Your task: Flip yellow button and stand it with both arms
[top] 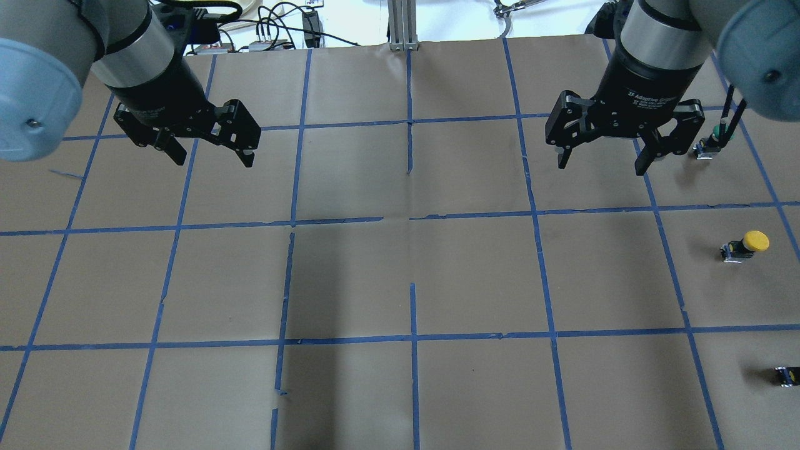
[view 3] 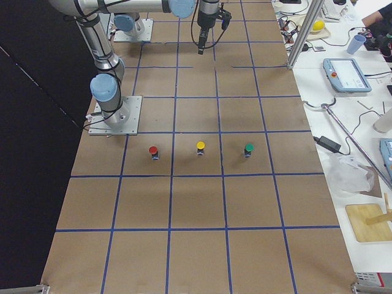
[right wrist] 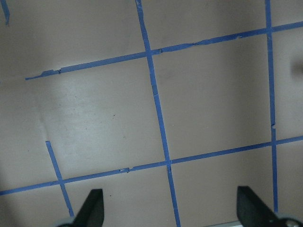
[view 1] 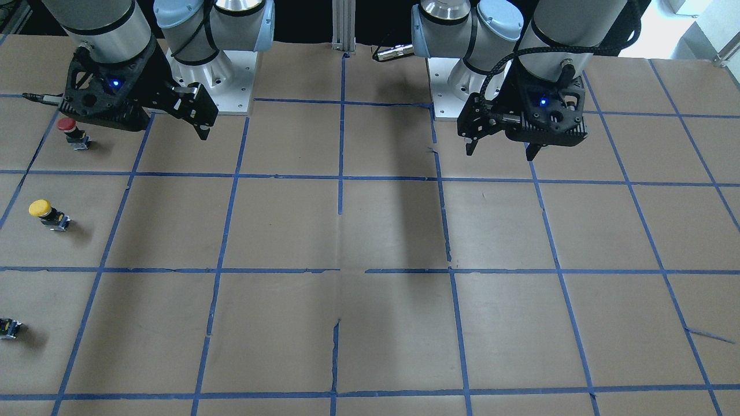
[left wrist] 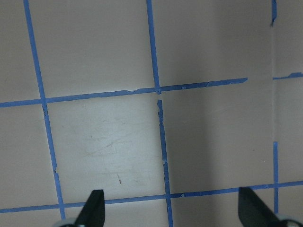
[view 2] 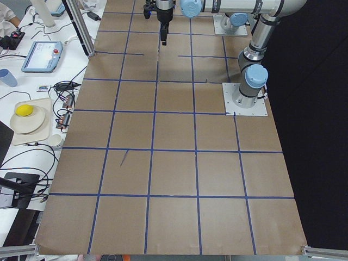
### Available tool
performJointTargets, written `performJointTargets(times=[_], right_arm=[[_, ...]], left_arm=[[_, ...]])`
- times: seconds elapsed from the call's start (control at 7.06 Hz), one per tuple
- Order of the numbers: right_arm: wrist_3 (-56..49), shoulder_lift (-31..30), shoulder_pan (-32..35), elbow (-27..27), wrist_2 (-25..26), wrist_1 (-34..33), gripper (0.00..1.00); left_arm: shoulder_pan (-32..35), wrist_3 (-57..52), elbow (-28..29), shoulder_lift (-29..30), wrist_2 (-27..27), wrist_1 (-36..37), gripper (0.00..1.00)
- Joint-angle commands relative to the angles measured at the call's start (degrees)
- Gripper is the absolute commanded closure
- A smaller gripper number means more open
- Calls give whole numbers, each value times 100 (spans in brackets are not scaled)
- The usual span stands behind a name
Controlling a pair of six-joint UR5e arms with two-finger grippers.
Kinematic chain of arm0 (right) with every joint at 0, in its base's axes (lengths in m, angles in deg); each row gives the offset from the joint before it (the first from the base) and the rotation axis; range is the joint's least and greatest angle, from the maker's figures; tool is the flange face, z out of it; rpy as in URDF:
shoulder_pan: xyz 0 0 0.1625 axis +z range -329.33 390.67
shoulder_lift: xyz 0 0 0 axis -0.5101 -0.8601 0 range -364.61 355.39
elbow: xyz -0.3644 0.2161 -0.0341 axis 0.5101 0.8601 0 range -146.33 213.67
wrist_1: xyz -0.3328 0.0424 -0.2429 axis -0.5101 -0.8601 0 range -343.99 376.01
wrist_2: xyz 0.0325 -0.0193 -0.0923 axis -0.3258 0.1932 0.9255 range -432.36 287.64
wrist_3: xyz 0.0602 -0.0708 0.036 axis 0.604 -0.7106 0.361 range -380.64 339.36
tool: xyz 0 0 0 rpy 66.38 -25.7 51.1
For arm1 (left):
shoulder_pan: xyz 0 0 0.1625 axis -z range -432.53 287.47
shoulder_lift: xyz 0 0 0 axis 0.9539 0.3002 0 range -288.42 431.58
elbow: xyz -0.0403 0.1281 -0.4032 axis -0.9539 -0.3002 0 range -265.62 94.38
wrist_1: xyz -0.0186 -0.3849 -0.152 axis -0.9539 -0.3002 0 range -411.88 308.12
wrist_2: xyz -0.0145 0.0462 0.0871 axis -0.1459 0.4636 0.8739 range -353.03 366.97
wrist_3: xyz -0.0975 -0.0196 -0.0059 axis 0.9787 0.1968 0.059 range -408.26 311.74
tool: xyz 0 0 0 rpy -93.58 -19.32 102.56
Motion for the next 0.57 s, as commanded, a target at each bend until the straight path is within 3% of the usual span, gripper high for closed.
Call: performJointTargets(times=[0.0, 0.43], right_arm=[[-138, 3, -48, -14, -43, -18, 0], [-138, -23, -57, -14, -79, -18, 0]], left_arm=[[4, 0, -3, 9, -4, 0, 0], [13, 0, 163, 87, 14, -44, 0]])
